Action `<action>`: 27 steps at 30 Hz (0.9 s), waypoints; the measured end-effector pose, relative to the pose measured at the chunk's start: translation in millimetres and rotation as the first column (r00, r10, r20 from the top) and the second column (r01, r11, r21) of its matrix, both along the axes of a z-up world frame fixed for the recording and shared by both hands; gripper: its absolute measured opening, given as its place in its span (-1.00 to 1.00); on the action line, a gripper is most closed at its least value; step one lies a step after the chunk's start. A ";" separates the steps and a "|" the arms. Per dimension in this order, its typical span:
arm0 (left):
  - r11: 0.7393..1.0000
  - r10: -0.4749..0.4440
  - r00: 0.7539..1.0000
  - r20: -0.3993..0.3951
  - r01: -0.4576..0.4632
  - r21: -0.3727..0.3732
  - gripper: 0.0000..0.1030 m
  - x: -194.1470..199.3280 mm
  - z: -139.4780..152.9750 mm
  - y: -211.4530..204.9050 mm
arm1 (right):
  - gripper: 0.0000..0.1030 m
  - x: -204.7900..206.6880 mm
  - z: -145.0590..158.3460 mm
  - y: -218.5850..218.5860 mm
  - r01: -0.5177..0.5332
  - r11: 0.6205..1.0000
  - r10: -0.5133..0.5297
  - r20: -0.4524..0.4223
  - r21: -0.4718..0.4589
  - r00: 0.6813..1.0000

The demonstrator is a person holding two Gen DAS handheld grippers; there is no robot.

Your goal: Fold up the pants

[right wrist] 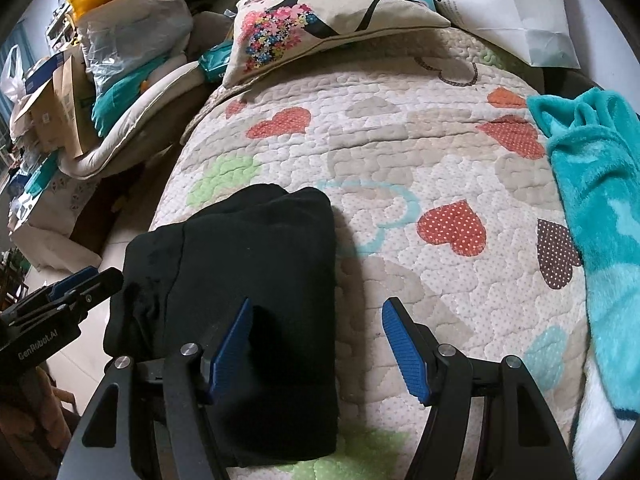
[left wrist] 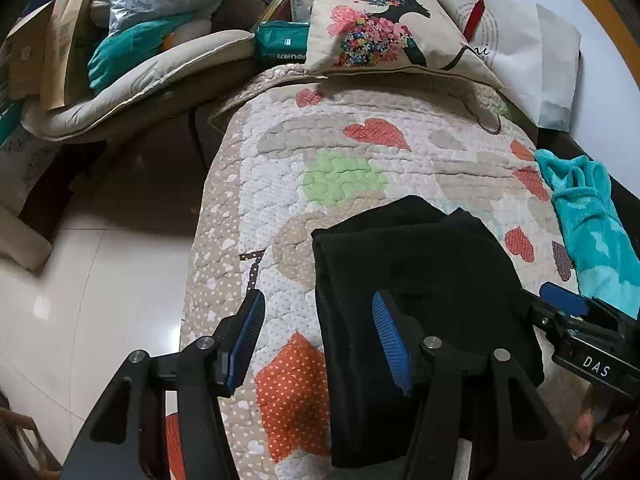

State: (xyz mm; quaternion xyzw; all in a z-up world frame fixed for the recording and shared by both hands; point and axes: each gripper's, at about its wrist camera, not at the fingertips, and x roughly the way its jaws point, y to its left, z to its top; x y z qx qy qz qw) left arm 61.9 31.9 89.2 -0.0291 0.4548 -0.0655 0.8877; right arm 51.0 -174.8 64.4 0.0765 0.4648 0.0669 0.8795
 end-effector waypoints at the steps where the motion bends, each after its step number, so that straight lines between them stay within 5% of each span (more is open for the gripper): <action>1: 1.000 -0.001 1.000 0.000 0.001 0.001 0.07 -0.2 -0.3 -0.3 | 0.41 0.2 -0.2 0.0 0.001 1.000 -0.001 -0.001 0.001 1.000; 27: 1.000 0.003 1.000 -0.031 -0.003 -0.007 0.07 1.1 -6.8 -0.4 | 0.44 1.3 -2.7 -1.3 0.002 1.000 -0.002 -0.005 0.003 1.000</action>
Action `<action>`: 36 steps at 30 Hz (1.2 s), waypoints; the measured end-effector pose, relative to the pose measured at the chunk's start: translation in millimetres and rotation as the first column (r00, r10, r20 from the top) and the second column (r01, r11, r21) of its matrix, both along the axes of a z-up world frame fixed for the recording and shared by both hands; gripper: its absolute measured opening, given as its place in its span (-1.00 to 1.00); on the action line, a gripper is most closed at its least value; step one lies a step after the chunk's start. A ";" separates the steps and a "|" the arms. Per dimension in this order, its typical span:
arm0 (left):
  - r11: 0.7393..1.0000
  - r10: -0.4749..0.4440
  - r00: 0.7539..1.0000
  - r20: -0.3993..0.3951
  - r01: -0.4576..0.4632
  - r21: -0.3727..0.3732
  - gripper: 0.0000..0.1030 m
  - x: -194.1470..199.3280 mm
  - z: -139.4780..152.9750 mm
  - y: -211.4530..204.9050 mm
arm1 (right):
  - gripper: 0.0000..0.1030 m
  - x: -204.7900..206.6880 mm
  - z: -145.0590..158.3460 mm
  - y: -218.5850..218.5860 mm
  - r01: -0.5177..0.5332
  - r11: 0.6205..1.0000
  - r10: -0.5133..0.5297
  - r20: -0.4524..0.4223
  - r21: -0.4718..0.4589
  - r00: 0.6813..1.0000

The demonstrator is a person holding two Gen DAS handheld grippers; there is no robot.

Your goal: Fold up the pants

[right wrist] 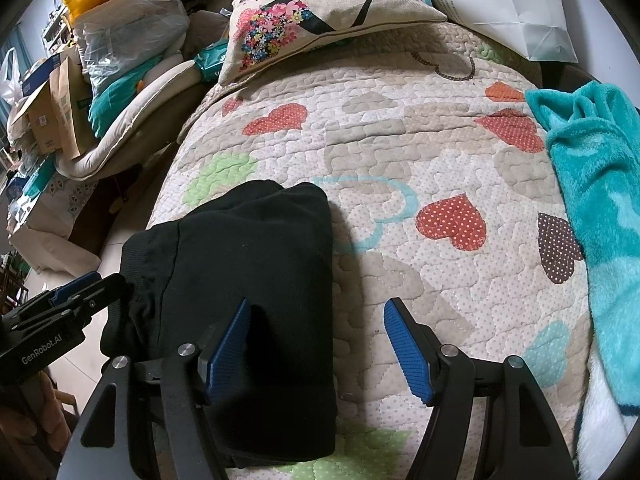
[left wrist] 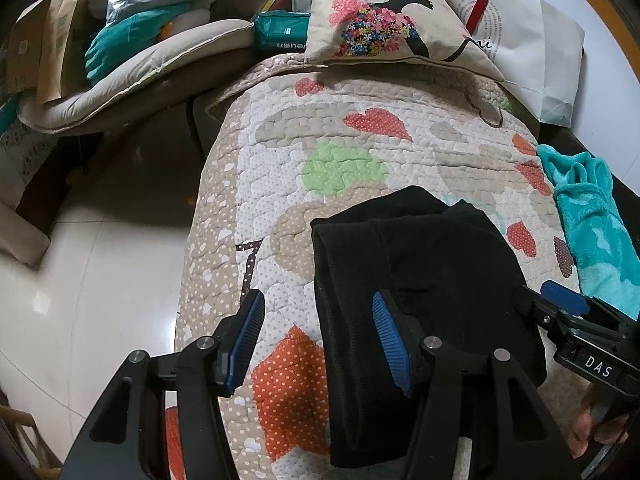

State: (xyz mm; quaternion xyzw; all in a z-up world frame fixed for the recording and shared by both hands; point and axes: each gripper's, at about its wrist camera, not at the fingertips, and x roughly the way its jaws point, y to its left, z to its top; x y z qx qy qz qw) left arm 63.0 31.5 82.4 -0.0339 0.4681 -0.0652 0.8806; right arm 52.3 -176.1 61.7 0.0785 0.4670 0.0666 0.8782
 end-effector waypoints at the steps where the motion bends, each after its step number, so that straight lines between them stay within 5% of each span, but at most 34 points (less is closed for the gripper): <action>1: 1.000 0.000 1.000 0.000 0.000 0.000 0.07 0.0 0.0 0.1 | 0.44 0.1 -0.1 0.0 0.000 1.000 0.000 0.000 0.000 1.000; 19: 0.999 0.008 1.000 -0.008 -0.008 -0.035 0.08 1.0 0.6 3.3 | 0.47 -3.6 -4.8 -2.5 0.020 1.000 -0.020 0.014 0.006 1.000; 23: 0.993 0.025 1.000 -0.006 -0.025 -0.113 0.08 2.2 5.7 14.2 | 0.48 -4.0 14.2 -4.1 -0.001 0.999 0.003 -0.032 0.039 0.999; 29: 0.951 0.048 0.996 -0.077 -0.069 -0.301 0.07 8.2 -4.0 34.3 | 0.60 25.8 54.2 -7.3 -0.089 0.993 0.097 -0.101 0.083 0.990; 33: 0.918 0.057 0.990 -0.132 -0.104 -0.383 0.07 11.1 -18.2 41.9 | 0.60 53.9 33.0 -13.5 -0.077 0.991 0.093 -0.151 0.110 0.984; 36: 0.899 0.033 0.988 -0.149 -0.094 -0.427 0.08 14.2 -25.0 41.0 | 0.60 63.3 6.0 -25.8 -0.016 0.972 0.061 -0.188 0.234 0.980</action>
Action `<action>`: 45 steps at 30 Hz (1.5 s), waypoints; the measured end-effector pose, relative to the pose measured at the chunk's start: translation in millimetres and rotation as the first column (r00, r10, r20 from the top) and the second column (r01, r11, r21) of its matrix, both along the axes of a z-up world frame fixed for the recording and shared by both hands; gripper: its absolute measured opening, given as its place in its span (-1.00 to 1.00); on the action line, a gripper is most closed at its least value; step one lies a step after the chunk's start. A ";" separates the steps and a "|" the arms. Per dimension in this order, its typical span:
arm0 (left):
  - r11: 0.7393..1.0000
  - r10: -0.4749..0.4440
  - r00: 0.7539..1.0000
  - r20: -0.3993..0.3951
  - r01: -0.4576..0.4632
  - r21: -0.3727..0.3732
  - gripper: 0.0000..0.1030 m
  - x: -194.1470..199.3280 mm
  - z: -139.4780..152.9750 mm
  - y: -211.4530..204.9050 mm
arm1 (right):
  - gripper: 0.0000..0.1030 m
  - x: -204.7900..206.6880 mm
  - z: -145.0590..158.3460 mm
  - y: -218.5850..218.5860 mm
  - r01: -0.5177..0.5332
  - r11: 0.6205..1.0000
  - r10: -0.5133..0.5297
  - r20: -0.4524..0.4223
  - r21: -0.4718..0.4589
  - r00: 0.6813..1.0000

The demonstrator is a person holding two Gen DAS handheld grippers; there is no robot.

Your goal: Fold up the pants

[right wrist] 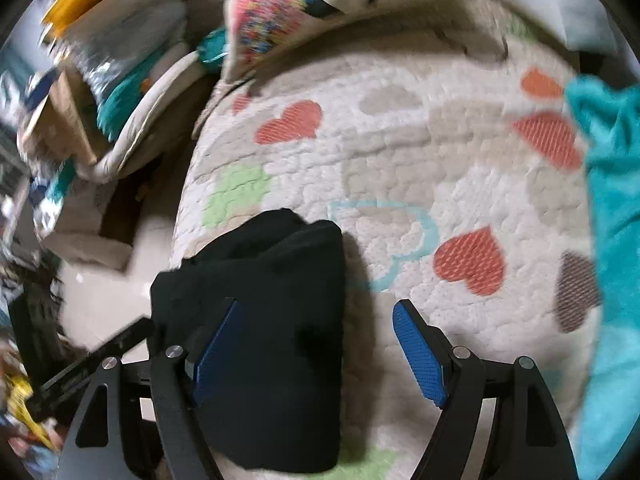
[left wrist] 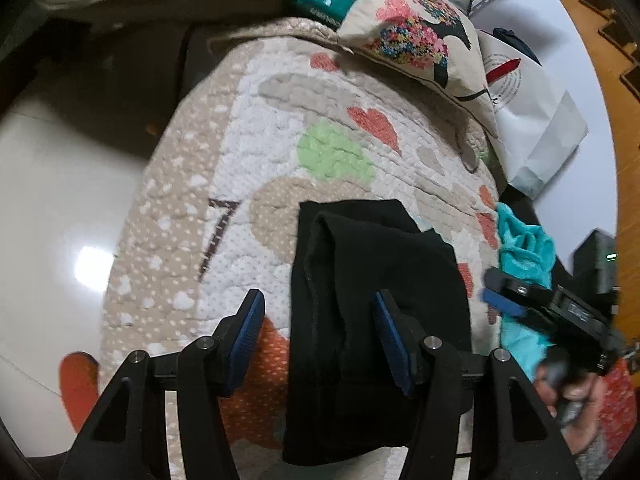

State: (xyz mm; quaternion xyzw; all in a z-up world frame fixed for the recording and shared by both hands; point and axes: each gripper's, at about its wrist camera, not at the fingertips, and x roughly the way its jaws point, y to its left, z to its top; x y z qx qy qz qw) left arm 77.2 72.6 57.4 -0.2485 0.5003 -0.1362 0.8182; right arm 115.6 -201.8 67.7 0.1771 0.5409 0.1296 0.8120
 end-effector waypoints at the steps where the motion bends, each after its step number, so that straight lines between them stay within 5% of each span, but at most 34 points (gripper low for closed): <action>1: 1.000 -0.007 1.000 -0.001 0.007 -0.008 0.08 1.0 -1.3 -1.3 | 0.60 0.0 -6.9 -4.0 0.018 0.999 -0.018 -0.010 0.043 1.000; 11: 0.995 -0.095 0.995 -0.020 0.094 -0.030 0.28 12.3 -18.5 -26.9 | 0.60 1.4 -44.8 -5.5 0.021 0.980 -0.007 -0.068 0.198 0.998; 16: 0.988 -0.138 0.990 0.017 0.139 -0.066 0.82 18.8 -25.4 -36.5 | 0.60 5.8 -53.6 14.4 -0.038 0.977 0.053 -0.064 0.212 0.997; 20: 0.986 -0.169 0.984 0.056 0.169 0.007 0.88 15.0 -23.5 -51.3 | 0.61 7.2 -57.3 29.6 -0.079 0.976 0.090 -0.045 0.205 0.995; 21: 0.985 -0.174 0.983 0.062 0.173 0.018 0.80 14.1 -22.2 -52.9 | 0.61 7.1 -57.1 31.9 -0.085 0.977 0.094 -0.037 0.198 0.995; 22: 0.984 -0.178 0.982 0.066 0.177 0.025 0.50 13.5 -20.7 -53.7 | 0.58 6.6 -56.5 33.0 -0.090 0.976 0.098 -0.031 0.197 0.995; 25: 0.986 -0.168 0.984 0.062 0.168 0.014 -0.01 14.6 -18.4 -47.4 | 0.25 4.6 -51.6 33.4 -0.100 0.976 0.105 -0.014 0.192 0.994; 32: 0.987 -0.125 0.990 0.071 0.131 -0.094 -0.15 25.0 -9.0 -40.4 | -0.20 2.7 -27.6 39.7 -0.154 0.979 0.145 0.073 0.138 0.987; 45: 0.988 -0.082 0.980 0.179 0.103 -0.114 -0.15 74.9 29.0 -71.4 | -0.23 36.6 17.9 11.3 -0.072 0.989 0.046 0.199 0.126 0.979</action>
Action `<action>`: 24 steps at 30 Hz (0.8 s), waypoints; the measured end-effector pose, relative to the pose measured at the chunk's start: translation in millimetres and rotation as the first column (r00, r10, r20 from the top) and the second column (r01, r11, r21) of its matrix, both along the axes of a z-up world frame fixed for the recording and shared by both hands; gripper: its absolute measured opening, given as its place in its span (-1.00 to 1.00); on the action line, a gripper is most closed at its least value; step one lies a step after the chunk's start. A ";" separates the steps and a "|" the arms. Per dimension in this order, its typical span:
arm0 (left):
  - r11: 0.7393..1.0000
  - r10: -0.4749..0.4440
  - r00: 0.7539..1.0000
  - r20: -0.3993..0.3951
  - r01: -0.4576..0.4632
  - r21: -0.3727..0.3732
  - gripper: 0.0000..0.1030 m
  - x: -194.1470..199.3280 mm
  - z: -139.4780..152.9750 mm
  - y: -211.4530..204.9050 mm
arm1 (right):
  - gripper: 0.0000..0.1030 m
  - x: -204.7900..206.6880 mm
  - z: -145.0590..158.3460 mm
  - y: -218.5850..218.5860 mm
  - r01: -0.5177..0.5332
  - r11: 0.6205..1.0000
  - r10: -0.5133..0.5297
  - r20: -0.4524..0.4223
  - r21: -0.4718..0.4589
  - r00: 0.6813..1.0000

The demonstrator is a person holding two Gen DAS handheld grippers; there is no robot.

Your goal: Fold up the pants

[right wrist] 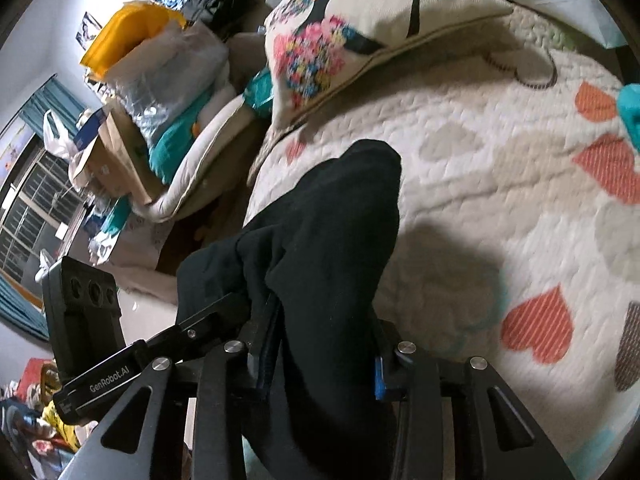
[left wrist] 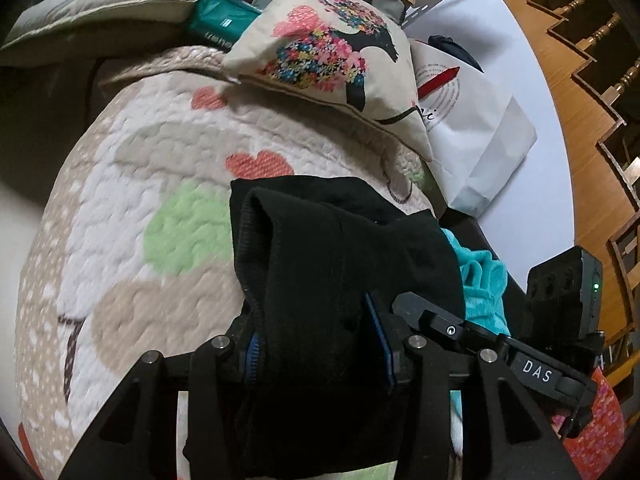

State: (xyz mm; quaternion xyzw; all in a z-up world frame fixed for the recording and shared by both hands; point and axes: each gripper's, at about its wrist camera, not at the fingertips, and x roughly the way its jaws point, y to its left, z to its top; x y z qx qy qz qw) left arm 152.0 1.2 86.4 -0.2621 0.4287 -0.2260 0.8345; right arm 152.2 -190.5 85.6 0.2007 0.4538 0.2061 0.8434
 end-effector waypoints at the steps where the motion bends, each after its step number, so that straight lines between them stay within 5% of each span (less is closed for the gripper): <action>1: 1.000 0.001 1.000 0.002 -0.001 0.007 -0.15 3.4 -0.3 -1.5 | -0.23 3.6 0.4 -1.3 0.005 1.000 -0.005 0.001 -0.003 1.000; 12: 0.990 0.104 0.991 -0.086 -0.095 0.105 -0.15 35.4 -32.8 11.0 | -0.19 35.9 -32.7 -0.9 0.030 0.996 -0.035 -0.049 -0.083 0.998; 17: 0.991 0.127 0.980 -0.153 -0.117 0.072 0.00 38.5 -47.9 21.7 | 0.11 38.8 -48.6 -16.2 0.100 0.993 -0.106 -0.098 -0.070 0.990; 24: 0.989 0.137 0.978 -0.157 -0.126 0.079 0.04 36.5 -48.5 24.1 | 0.25 31.1 -41.2 -32.1 0.152 0.988 -0.155 -0.088 -0.039 0.984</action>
